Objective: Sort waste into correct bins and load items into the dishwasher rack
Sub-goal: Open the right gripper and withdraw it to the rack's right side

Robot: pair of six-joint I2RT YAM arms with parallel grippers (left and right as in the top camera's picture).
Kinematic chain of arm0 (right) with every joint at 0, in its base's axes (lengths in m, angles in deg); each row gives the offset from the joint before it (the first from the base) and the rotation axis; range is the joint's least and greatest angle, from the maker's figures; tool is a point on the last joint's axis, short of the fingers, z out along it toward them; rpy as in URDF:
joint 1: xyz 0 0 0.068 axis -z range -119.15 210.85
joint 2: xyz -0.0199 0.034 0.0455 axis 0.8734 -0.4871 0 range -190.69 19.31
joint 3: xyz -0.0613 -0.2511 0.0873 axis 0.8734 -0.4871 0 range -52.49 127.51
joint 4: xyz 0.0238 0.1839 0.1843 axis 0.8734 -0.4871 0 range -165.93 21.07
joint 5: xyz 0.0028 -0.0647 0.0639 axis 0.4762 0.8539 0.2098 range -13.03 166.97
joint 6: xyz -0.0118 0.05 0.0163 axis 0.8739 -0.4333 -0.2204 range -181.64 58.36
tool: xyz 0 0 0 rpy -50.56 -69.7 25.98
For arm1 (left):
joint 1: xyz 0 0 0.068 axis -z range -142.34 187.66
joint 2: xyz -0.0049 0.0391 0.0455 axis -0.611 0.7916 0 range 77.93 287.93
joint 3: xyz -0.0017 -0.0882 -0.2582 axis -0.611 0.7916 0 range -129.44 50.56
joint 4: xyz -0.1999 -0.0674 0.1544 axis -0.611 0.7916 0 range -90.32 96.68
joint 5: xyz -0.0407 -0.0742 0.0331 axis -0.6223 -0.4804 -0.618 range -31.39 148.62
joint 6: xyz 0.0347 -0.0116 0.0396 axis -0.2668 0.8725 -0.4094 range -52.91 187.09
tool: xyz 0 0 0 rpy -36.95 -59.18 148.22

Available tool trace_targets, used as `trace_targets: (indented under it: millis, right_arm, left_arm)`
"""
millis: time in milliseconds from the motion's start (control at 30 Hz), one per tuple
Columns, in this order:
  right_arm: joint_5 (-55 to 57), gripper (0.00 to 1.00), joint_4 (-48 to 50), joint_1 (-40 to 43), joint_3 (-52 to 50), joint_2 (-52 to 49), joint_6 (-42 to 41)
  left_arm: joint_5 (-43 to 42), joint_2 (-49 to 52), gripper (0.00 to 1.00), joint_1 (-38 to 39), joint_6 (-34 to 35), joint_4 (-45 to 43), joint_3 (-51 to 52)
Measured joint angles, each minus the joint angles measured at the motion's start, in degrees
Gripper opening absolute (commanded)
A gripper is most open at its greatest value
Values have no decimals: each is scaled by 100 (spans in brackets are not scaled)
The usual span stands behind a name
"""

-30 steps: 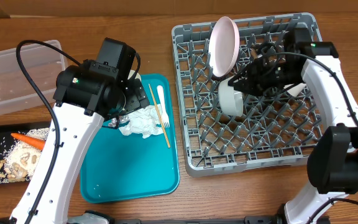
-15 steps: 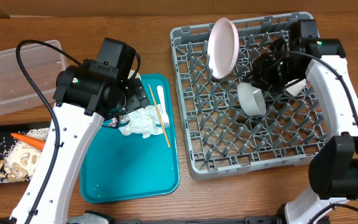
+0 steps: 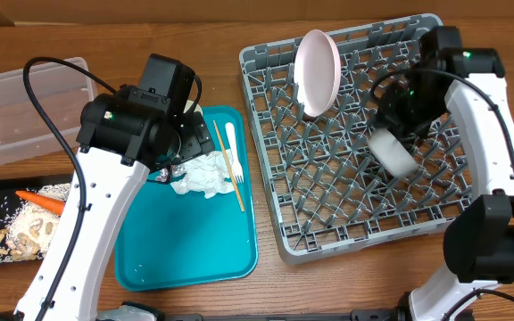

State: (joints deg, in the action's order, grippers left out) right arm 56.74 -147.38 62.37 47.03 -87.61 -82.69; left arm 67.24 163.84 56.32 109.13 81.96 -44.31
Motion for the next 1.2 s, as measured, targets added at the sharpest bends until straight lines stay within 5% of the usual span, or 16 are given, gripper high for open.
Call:
trace_targets:
  millis: [400,800,900,967,1000,1200]
  right_arm:
    - [-2490,11,-378,-192,140,-31,1318]
    - [229,18,-605,-37,212,-33,223]
    - [573,33,-619,136,293,-31,116]
    - [710,69,-621,243,315,-28,94]
    - [802,75,-636,317,326,-26,22]
    - [1303,73,-767,638,236,22,-162]
  left_arm:
    - [0,0,100,0,0,0,0]
    - [0,0,100,0,-2,-24,0]
    - [0,0,100,0,-2,-81,0]
    - [2,0,100,0,-2,-81,0]
    - [0,0,100,0,-2,-83,0]
    - [2,0,100,0,-2,-81,0]
